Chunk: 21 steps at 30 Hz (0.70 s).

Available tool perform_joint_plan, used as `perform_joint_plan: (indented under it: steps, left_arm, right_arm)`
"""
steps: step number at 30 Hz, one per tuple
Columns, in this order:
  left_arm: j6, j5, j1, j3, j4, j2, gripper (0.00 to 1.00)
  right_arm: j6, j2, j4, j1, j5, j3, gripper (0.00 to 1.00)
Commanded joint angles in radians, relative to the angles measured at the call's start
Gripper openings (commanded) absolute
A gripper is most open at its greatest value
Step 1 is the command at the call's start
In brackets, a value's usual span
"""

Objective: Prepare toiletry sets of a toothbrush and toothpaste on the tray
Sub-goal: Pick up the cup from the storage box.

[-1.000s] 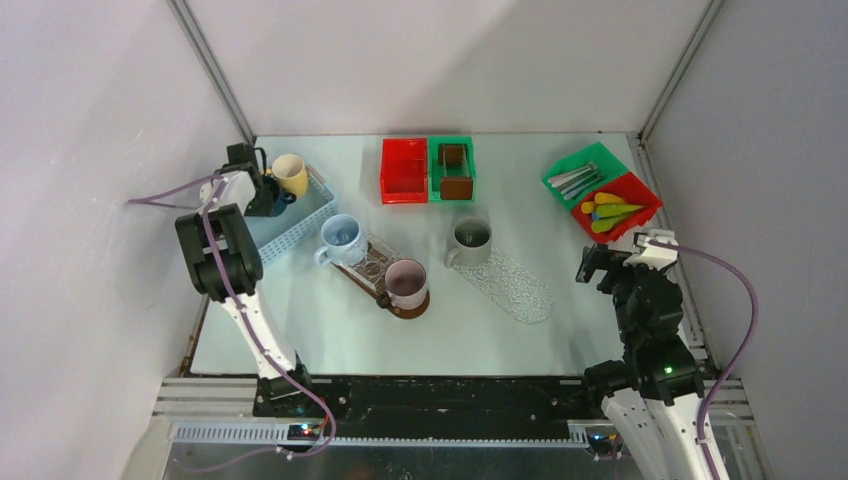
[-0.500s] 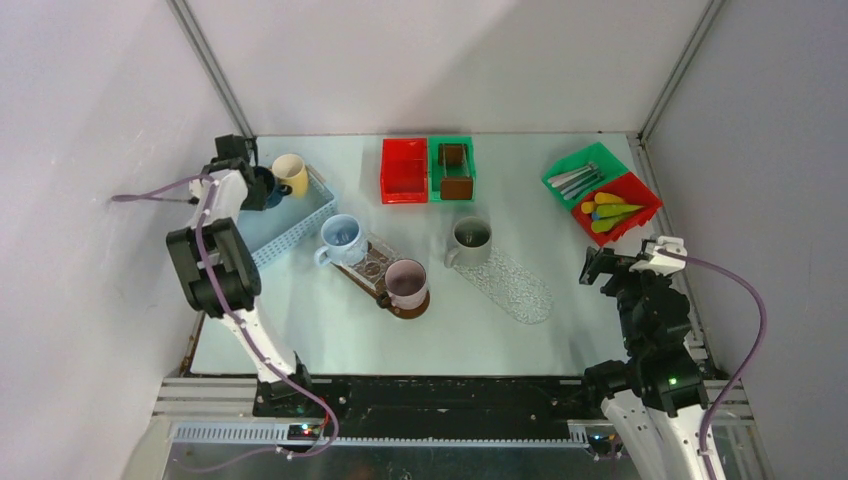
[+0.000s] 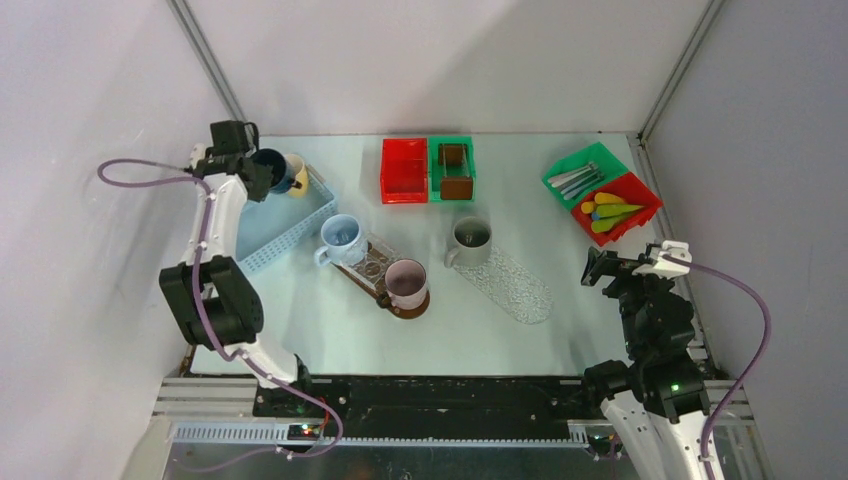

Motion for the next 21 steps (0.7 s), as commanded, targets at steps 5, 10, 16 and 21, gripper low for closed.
perform_joint_plan:
  steps: [5, 10, 16, 21]
  left_arm:
    - [0.269, -0.009, -0.16, 0.067, -0.037, -0.155, 0.0]
    - [0.408, -0.059, -0.279, 0.14, -0.123, -0.173, 0.0]
    - [0.526, -0.079, -0.439, 0.2, -0.194, -0.166, 0.0]
    - [0.599, -0.05, -0.592, 0.269, -0.26, -0.11, 0.0]
  right_arm:
    - [0.0, -0.018, 0.031, 0.006, 0.001, 0.001, 1.0]
    - [0.015, -0.006, 0.022, 0.009, -0.028, 0.013, 1.0]
    - [0.022, 0.011, -0.001, 0.011, -0.023, 0.028, 1.0]
    - [0.021, 0.015, -0.005, 0.013, -0.015, 0.028, 1.0]
